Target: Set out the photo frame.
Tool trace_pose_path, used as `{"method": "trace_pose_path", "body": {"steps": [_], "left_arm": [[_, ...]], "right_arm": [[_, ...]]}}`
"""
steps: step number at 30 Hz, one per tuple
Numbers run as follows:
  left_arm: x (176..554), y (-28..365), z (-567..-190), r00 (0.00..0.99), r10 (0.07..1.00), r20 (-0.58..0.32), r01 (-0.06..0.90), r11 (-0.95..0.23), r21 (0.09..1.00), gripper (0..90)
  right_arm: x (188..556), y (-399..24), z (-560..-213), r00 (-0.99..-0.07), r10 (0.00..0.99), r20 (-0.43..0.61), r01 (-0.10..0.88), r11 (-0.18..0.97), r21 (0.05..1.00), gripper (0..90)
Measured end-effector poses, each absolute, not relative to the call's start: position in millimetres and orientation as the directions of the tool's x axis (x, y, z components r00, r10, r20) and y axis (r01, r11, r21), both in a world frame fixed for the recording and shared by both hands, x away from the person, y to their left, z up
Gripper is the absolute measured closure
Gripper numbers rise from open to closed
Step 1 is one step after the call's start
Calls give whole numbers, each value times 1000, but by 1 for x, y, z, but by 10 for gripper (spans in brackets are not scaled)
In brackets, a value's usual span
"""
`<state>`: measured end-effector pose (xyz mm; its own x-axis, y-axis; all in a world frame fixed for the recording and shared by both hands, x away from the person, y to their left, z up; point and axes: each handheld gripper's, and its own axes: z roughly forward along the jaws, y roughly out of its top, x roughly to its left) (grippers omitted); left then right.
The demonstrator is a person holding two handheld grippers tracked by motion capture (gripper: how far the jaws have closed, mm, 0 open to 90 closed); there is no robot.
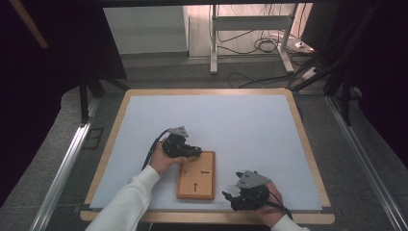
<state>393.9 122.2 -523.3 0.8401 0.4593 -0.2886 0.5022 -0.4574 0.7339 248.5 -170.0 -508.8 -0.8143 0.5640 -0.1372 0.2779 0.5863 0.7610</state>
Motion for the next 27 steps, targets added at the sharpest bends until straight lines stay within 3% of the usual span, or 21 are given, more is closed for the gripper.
{"method": "trace_pose_path", "body": {"steps": [7,13,27], "left_arm": [[398,123,-524,835,449,-319,520,-452,725,818],[401,125,-524,830,438,-345,534,-445,719,817],[405,125,-525,820,433,-373,553,-438,709,817]], "right_arm": [[238,-149,-508,-833,524,-178,229,619,751,164],[232,-120,-513,-847,452,-278,138,694,707,149],[234,-84,-527,-792,392,-469,31,792,610,131]]}}
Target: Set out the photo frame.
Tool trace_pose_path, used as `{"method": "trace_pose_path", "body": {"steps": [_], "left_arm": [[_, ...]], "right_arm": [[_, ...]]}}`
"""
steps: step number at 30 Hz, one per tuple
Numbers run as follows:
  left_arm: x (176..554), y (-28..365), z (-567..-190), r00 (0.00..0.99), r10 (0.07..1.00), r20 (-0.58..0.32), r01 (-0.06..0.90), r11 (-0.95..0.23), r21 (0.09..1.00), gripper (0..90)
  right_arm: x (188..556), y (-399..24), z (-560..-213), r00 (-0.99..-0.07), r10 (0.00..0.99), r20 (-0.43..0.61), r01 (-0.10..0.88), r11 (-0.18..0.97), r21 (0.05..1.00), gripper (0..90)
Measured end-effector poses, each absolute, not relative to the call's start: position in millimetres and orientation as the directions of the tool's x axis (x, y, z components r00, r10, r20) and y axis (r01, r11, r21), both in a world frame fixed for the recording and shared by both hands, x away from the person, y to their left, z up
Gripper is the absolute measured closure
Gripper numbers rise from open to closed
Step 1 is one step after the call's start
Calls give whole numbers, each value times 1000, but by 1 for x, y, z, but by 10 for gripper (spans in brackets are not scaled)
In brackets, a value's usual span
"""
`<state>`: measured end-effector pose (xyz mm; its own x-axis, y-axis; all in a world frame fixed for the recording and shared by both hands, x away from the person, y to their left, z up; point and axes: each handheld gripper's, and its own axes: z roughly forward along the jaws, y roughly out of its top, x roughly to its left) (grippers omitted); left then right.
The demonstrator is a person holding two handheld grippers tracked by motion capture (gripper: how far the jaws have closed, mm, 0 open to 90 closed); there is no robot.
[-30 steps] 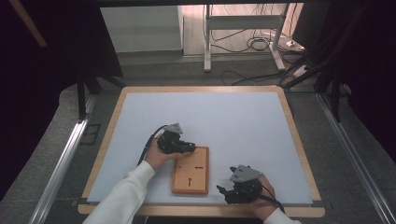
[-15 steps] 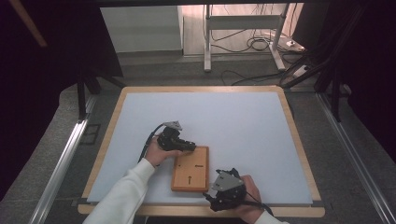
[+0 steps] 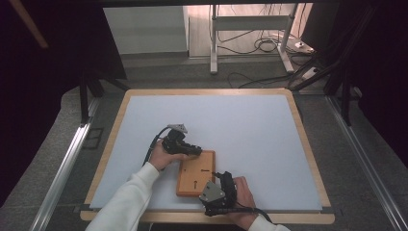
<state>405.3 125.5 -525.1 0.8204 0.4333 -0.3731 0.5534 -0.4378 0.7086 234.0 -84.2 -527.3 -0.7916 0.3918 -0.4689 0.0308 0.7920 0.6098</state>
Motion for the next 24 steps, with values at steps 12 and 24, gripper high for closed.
{"method": "trace_pose_path", "body": {"steps": [12,24], "left_arm": [[401,122,-526,815,473,-335,547,-438,713,821],[401,127,-525,801,501,-329,549,-391,739,632]], "right_arm": [[231,-76,-524,-756,360,-547,-49,803,594,261],[236,-86,-506,-731,392,-558,-64,775,628,410]]}}
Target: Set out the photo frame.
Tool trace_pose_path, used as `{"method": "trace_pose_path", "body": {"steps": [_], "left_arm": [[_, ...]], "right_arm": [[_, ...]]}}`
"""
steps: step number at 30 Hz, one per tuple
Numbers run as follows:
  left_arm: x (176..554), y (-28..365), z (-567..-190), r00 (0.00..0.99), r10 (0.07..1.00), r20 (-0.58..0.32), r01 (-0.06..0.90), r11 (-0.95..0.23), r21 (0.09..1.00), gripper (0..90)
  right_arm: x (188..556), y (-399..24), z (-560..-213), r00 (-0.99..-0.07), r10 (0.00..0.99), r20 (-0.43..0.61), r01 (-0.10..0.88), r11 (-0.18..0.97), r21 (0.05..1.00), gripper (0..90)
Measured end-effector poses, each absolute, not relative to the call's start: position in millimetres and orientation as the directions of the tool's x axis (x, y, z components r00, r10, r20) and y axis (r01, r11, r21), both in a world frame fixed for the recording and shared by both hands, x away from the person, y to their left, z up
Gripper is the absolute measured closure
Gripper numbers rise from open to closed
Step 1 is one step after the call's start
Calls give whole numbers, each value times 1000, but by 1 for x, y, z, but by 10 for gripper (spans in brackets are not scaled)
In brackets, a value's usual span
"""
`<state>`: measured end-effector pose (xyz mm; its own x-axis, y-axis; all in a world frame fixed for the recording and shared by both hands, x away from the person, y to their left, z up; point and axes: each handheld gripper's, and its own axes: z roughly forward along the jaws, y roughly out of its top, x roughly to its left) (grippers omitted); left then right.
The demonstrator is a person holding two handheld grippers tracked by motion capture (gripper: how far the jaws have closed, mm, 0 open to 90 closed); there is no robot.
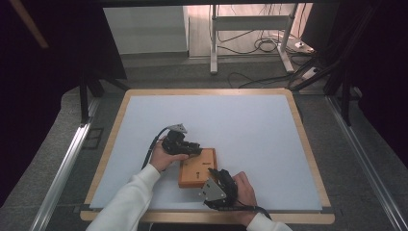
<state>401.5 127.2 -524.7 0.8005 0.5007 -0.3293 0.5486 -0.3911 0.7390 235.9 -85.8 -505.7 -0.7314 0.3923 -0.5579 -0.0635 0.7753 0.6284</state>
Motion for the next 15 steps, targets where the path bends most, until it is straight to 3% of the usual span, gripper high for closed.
{"method": "trace_pose_path", "body": {"steps": [7,9,15], "left_arm": [[392,148,-516,768,566,-298,546,-337,767,363],[386,158,-514,761,594,-263,531,-335,779,328],[375,186,-510,724,636,-268,535,-271,801,296]], "right_arm": [[238,-88,-501,-731,397,-556,-61,772,632,428],[238,-88,-501,-732,395,-556,-62,773,631,428],[240,-88,-499,-736,396,-549,-58,771,634,430]]}}
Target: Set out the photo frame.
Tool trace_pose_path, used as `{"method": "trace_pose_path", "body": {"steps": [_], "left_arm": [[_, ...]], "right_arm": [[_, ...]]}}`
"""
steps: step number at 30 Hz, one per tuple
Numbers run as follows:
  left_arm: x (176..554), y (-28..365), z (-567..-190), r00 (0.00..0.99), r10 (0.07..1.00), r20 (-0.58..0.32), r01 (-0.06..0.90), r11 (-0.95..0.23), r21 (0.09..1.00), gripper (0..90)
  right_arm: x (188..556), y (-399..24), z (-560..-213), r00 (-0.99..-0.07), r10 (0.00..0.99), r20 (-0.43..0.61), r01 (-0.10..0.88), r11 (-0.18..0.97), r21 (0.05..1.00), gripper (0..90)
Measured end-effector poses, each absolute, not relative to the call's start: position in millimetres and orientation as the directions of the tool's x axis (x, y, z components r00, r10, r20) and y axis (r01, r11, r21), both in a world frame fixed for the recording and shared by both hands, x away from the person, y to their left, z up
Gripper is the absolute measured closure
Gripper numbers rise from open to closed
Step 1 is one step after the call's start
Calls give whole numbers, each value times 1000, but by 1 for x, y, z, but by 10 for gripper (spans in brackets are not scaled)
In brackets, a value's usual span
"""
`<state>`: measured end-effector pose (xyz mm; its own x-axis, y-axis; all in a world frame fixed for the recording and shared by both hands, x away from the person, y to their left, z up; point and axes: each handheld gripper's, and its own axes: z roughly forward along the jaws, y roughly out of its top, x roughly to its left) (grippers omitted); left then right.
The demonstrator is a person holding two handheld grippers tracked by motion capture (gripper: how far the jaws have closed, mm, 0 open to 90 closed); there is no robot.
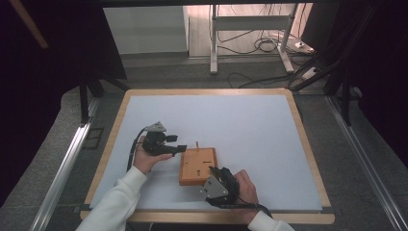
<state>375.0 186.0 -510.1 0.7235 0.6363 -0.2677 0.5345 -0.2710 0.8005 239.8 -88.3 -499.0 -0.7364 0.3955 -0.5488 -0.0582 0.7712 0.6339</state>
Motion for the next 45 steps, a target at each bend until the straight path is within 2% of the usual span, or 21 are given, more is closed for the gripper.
{"method": "trace_pose_path", "body": {"steps": [6,15,29,45], "left_arm": [[357,204,-517,716,646,-265,538,-269,799,296],[331,216,-526,726,661,-191,514,-337,789,294],[331,216,-529,724,663,-190,517,-340,786,294],[331,217,-530,727,659,-193,517,-342,784,293]], "right_arm": [[240,-89,-498,-738,399,-544,-52,770,636,436],[244,-89,-491,-737,409,-539,-53,759,649,461],[251,-87,-481,-740,407,-535,-57,756,652,506],[269,-82,-461,-782,344,-520,-63,786,615,556]]}}
